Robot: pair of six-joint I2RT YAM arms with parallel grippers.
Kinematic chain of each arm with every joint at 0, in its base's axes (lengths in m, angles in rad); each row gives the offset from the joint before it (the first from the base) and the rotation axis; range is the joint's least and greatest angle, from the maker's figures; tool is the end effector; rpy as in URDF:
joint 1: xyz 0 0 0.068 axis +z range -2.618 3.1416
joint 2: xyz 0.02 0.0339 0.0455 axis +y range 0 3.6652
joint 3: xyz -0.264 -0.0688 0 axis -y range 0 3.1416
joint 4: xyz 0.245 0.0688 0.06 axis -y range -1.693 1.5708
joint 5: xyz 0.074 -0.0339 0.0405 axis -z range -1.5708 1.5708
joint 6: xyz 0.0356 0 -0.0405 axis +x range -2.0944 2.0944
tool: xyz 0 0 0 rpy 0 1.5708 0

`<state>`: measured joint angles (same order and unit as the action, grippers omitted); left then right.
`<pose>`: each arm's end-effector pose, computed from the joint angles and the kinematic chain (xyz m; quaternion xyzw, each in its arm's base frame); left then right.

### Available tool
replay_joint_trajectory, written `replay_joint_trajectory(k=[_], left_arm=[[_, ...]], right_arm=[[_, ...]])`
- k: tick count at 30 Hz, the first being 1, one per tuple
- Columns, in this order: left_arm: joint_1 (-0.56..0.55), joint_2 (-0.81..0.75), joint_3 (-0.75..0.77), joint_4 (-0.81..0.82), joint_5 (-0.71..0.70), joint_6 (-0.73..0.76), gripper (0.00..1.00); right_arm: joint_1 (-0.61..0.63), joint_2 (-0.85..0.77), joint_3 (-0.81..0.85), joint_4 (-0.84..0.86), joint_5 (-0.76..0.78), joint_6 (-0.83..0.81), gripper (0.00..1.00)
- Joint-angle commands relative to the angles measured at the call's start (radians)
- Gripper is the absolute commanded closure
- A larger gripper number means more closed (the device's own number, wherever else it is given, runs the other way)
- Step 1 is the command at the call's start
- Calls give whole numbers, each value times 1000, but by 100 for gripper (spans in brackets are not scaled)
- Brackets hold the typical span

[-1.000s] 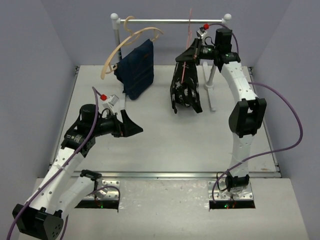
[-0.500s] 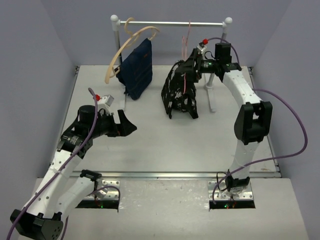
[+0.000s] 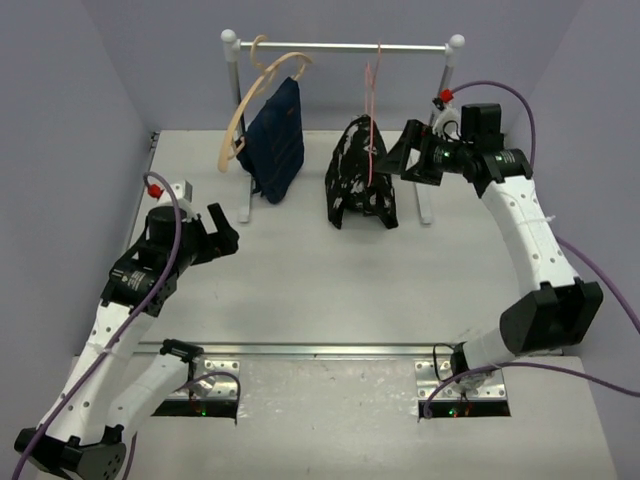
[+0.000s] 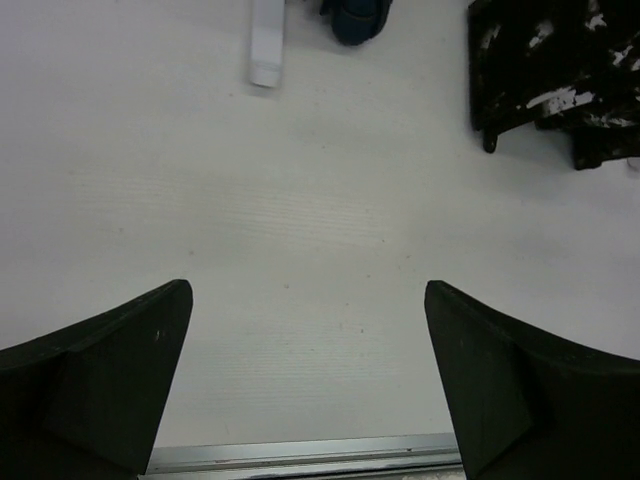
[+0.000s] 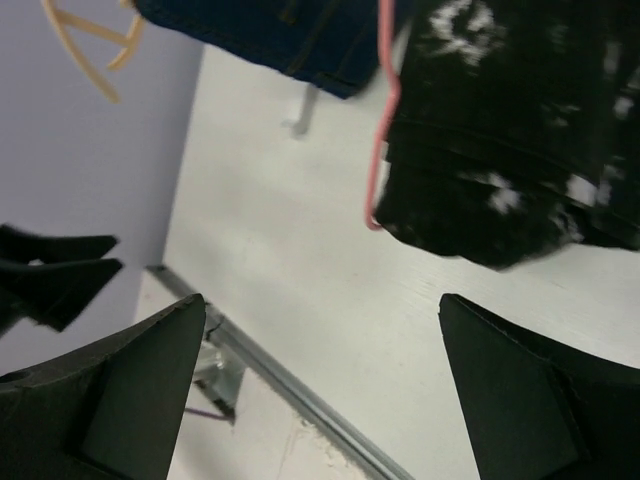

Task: Place the trousers on the hanger
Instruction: Reset both arms

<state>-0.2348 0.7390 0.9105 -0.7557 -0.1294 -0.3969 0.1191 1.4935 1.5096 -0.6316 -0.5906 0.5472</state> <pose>0.1442 -0.0298 0.3320 -0.1017 0.8736 -0.0927 0.4669 0.3235 0.0587 0.3809 0.0497 0.8587 0.3881 0.3311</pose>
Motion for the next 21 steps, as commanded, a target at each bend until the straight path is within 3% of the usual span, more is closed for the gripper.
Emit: replay_joint_trajectory(k=[1,5,10,16,21], left_arm=[[-2,-23,112,-73,-256,-11,0],[-6,-48,122,-105,-442,-62,0],[-6,-132,0,-17,-592,-89,0],[-6,-300,-199,147,-545,-67,0],[-6,-369,-232,187,-537,-38,0]], right_arm=[[-6,-184,-76,-163,423,-89,1],[-6,-423,-243,-206,594,-158,1],[-6,-664,-381,-248,608,-217,1],[-5,-773,-447,-334,698,-264,1],[-6,-889,-566,-285,737,-271,1]])
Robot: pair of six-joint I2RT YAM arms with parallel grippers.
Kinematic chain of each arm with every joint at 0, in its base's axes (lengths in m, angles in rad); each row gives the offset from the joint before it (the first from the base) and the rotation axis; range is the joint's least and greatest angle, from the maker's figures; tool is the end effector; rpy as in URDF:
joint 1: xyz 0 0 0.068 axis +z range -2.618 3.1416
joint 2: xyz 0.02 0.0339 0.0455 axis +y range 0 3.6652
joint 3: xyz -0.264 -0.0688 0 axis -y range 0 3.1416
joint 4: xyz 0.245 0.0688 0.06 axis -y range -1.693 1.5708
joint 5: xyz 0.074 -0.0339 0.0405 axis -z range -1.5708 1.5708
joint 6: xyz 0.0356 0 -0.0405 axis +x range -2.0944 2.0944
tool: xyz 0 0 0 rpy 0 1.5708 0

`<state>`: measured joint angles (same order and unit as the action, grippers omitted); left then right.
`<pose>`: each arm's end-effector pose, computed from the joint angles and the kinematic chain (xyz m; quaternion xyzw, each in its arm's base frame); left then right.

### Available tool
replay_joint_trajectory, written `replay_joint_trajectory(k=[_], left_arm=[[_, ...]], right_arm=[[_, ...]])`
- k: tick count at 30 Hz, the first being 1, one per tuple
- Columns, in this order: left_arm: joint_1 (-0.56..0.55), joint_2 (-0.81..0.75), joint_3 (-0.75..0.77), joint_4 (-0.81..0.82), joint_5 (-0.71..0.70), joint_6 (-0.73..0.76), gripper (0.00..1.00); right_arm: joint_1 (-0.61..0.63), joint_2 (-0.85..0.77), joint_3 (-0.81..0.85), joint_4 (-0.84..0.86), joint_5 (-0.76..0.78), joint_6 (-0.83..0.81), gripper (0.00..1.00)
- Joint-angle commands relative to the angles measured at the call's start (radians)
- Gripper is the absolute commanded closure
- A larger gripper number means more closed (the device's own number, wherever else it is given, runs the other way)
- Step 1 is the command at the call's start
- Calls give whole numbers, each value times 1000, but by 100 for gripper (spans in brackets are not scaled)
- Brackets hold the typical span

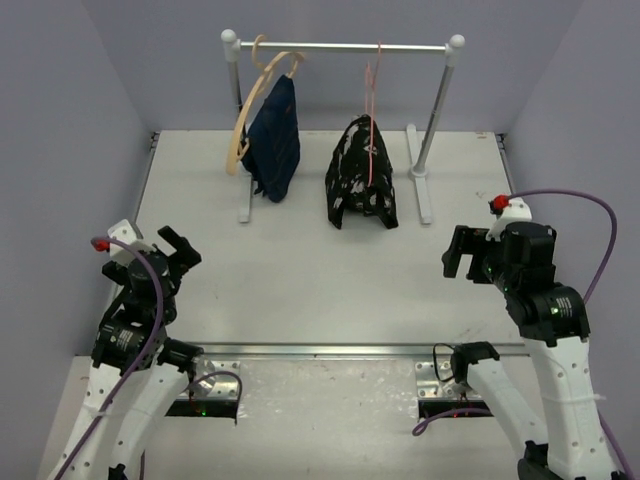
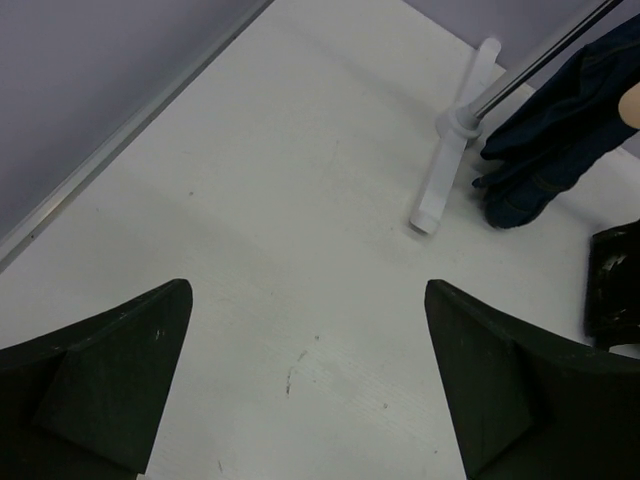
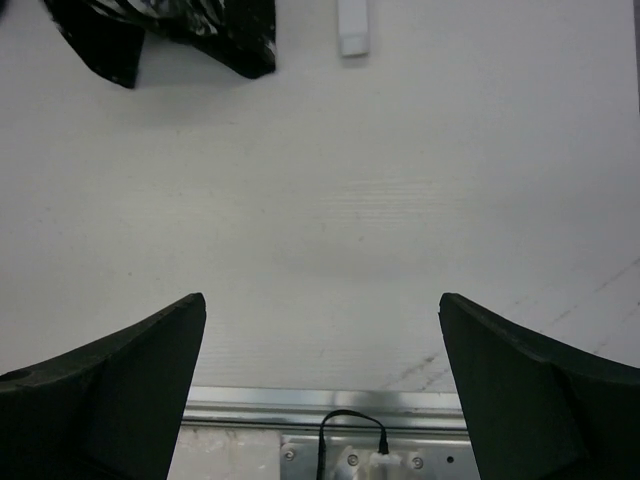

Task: Place the trousers on the hanger
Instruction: Reset both arms

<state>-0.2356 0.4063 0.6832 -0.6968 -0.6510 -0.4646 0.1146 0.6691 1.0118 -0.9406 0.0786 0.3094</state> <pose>0.0927 -0.0001 0.3008 -0.2637 0.7698 0.0751 0.5764 0.1136 0.0103 0.3545 0.1042 0.8773 0.0643 0.4640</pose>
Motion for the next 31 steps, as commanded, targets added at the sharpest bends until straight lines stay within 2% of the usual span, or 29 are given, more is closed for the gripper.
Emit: replay_joint_trajectory(k=[1,31], left_arm=[[-5,-34,-7,130,-9,30,0],[-5,-4,-14,138,-1,35,0]], right_arm=[[-1,-74,-85,35,59,-35,1],[-1,-106,-161,91,45,2,1]])
